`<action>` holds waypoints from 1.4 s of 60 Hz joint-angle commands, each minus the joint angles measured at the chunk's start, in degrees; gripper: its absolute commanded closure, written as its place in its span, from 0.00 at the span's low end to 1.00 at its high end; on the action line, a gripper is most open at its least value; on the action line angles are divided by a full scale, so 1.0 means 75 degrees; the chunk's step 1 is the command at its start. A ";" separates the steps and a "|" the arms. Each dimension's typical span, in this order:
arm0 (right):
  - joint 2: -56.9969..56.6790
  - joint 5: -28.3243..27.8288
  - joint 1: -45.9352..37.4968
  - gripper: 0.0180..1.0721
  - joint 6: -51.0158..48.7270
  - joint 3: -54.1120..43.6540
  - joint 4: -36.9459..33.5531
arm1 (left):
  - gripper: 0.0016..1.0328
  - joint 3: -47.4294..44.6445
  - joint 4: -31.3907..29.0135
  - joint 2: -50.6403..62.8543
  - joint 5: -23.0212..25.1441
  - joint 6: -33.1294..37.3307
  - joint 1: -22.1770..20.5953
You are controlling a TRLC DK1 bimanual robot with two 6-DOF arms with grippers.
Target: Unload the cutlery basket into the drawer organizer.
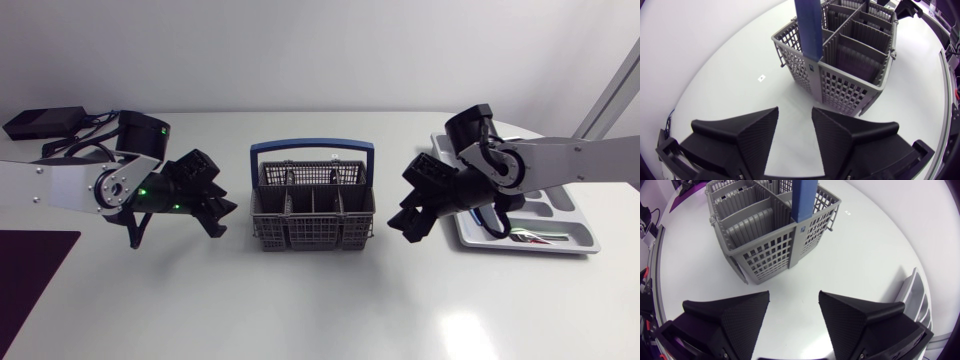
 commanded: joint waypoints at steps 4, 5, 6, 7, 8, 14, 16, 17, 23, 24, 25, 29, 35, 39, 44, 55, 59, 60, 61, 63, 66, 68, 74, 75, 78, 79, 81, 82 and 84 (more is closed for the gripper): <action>-0.0479 0.0167 -0.0139 0.04 -0.0132 -0.0363 0.0004 | 0.29 -0.0466 -0.0012 -0.0525 0.0032 0.0001 0.0152; -0.0537 0.0203 -0.0151 0.04 -0.0132 -0.0386 0.0004 | 0.25 -0.0501 -0.0012 -0.0583 0.0032 -0.0011 0.0176; -0.0572 0.0250 -0.0162 0.04 -0.0132 -0.0398 0.0004 | 0.20 -0.0512 -0.0024 -0.0630 0.0032 -0.0023 0.0187; -0.0631 0.0273 -0.0174 0.04 -0.0132 -0.0422 0.0004 | 0.16 -0.0512 -0.0036 -0.0666 0.0032 -0.0034 0.0199; -0.0678 0.0273 -0.0198 0.04 -0.0132 -0.0433 0.0016 | 0.07 -0.0512 -0.0059 -0.0748 0.0032 -0.0081 0.0234; -0.1182 0.0578 -0.0420 0.04 -0.0132 -0.0562 0.0075 | 0.04 -0.0747 0.0011 -0.1533 0.0021 -0.0257 0.0363; -0.1287 0.0648 -0.0502 0.04 -0.0097 -0.0574 0.0075 | 0.04 -0.0747 0.0011 -0.1662 0.0009 -0.0362 0.0445; -0.1357 0.0671 -0.0584 0.04 -0.0085 -0.0574 0.0075 | 0.04 -0.0747 -0.0024 -0.1720 -0.0015 -0.0409 0.0445; -0.1650 0.0660 -0.0877 0.04 0.0020 -0.0609 0.0075 | 0.04 -0.0583 -0.0762 -0.1791 -0.0155 -0.0480 0.0457; -0.1732 0.0660 -0.0924 0.04 0.0020 -0.0633 0.0063 | 0.04 -0.0571 -0.0844 -0.1779 -0.0331 -0.0480 0.0457; -0.1815 0.0660 -0.0994 0.04 0.0032 -0.0668 0.0063 | 0.04 -0.0606 -0.0868 -0.1791 -0.0519 -0.0468 0.0433; -0.2096 0.0660 -0.1147 0.04 0.0125 -0.0773 0.0063 | 0.04 -0.0805 -0.0786 -0.2013 -0.0847 -0.0480 0.0398; -0.2670 0.0683 -0.1381 0.04 0.0571 -0.0996 0.0344 | 0.04 -0.1122 -0.0376 -0.2564 -0.1140 -0.1148 0.0445; -0.2940 0.0777 -0.1487 0.04 0.0840 -0.0996 0.0426 | 0.04 -0.1368 -0.0024 -0.3068 -0.1409 -0.1581 0.0457; -0.3127 0.1093 -0.1604 0.04 0.1145 -0.1054 0.0426 | 0.04 -0.1813 0.0597 -0.3830 -0.1784 -0.1722 0.0422; -0.3865 0.1433 -0.1733 0.04 0.1286 -0.1523 0.0485 | 0.04 -0.2083 0.0667 -0.4626 -0.1784 -0.1956 0.0469; -0.4135 0.1832 -0.1780 0.04 0.1297 -0.1687 0.0602 | 0.04 -0.2294 0.0913 -0.5025 -0.1784 -0.2179 0.0515; -0.4217 0.1937 -0.1791 0.04 0.1309 -0.1746 0.0637 | 0.04 -0.2341 0.0960 -0.5107 -0.1784 -0.2214 0.0527; -0.4264 0.1996 -0.1803 0.04 0.1309 -0.1793 0.0661 | 0.04 -0.2387 0.0984 -0.5212 -0.1784 -0.2237 0.0539; -0.4428 0.2101 -0.1897 0.04 0.1321 -0.1886 0.0731 | 0.04 -0.2423 0.0984 -0.5294 -0.1784 -0.2261 0.0551; -0.4580 0.2113 -0.2061 0.04 0.1368 -0.1980 0.0743 | 0.04 -0.2551 0.0984 -0.5587 -0.1784 -0.2355 0.0586; -0.4686 0.2113 -0.2143 0.04 0.1403 -0.2015 0.0707 | 0.04 -0.2634 0.0995 -0.5810 -0.1784 -0.2495 0.0597; -0.5178 0.2113 -0.2448 0.04 0.1672 -0.2226 0.0766 | 0.04 -0.2868 0.1077 -0.6349 -0.1784 -0.2859 0.0750; -0.5283 0.2101 -0.2506 0.04 0.1731 -0.2273 0.0801 | 0.04 -0.2938 0.1089 -0.6455 -0.1784 -0.2917 0.0785; -0.5576 0.2101 -0.2623 0.04 0.1825 -0.2425 0.0848 | 0.04 -0.3102 0.1159 -0.6642 -0.1784 -0.2964 0.0844; -0.5658 0.2101 -0.2623 0.04 0.1836 -0.2472 0.0848 | 0.04 -0.3173 0.1183 -0.6724 -0.1784 -0.2964 0.0855; -0.5822 0.2113 -0.2635 0.04 0.1836 -0.2578 0.0918 | 0.04 -0.3255 0.1206 -0.6841 -0.1784 -0.2976 0.0867; -0.5881 0.2113 -0.2635 0.04 0.1848 -0.2613 0.0930 | 0.04 -0.3266 0.1206 -0.6841 -0.1796 -0.2976 0.0867; -0.6150 0.2136 -0.2635 0.04 0.1848 -0.2824 0.1071 | 0.04 -0.3395 0.1218 -0.7041 -0.1796 -0.2999 0.0879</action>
